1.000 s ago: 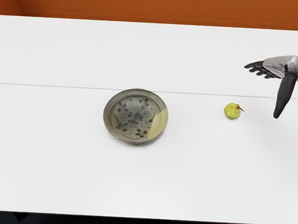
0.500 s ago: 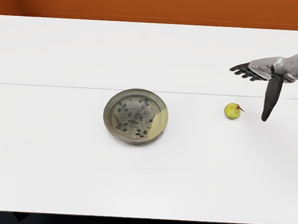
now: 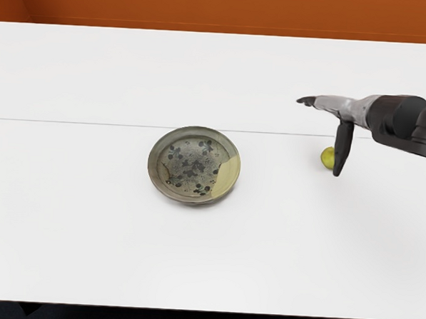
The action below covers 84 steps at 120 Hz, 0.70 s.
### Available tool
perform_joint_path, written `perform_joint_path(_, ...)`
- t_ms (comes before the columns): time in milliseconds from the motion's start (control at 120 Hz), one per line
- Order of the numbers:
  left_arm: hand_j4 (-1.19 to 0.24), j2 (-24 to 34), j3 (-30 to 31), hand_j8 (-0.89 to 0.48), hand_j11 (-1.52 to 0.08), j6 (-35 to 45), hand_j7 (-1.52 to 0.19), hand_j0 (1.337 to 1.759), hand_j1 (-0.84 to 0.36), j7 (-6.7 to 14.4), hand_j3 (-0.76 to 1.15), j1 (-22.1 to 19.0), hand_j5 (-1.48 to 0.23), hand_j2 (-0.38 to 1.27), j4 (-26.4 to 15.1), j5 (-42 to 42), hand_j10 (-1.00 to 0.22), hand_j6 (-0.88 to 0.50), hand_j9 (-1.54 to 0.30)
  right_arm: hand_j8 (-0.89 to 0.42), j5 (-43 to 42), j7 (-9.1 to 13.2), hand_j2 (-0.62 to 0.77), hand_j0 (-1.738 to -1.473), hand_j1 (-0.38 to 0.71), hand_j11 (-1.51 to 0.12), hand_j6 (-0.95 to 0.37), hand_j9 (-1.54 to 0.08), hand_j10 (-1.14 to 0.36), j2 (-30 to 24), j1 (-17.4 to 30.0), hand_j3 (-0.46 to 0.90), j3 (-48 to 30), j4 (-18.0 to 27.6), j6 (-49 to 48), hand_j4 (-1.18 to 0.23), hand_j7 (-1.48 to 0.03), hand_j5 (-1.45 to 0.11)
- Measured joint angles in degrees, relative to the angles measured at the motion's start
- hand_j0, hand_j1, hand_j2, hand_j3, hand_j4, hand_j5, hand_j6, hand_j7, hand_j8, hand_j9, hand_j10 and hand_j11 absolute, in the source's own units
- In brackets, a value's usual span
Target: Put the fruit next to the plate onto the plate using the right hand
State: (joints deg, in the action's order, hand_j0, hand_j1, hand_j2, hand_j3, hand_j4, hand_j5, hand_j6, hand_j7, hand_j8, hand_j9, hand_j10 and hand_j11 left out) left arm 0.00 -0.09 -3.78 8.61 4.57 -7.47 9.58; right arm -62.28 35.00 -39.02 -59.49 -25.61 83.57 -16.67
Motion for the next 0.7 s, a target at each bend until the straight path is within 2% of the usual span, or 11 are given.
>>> perform_joint_path(292, -0.02, 0.0, 0.0, -0.02, -0.03, 0.0, -0.03, 1.658, 0.32, 0.0, 0.0, 0.0, -0.03, 0.0, 0.0, 0.0, -0.02, -0.02, -0.03, 0.0, -6.5, 0.0, 0.0, -1.658, -0.35, 0.0, -0.01, 0.0, 0.0, 1.1, 5.3, 0.0, 0.9, 0.4, 9.2, 0.0, 0.0, 0.0)
perform_joint_path(700, -0.02, 0.0, 0.0, -0.02, -0.03, 0.0, -0.03, 1.658, 0.32, 0.0, 0.0, 0.0, -0.03, 0.0, 0.0, 0.0, -0.02, -0.02, -0.03, 0.0, -9.8, 0.0, 0.0, -1.658, -0.35, 0.0, -0.01, 0.0, 0.0, 2.3, 7.9, 0.0, 4.3, -2.5, 15.3, 0.0, 0.0, 0.0)
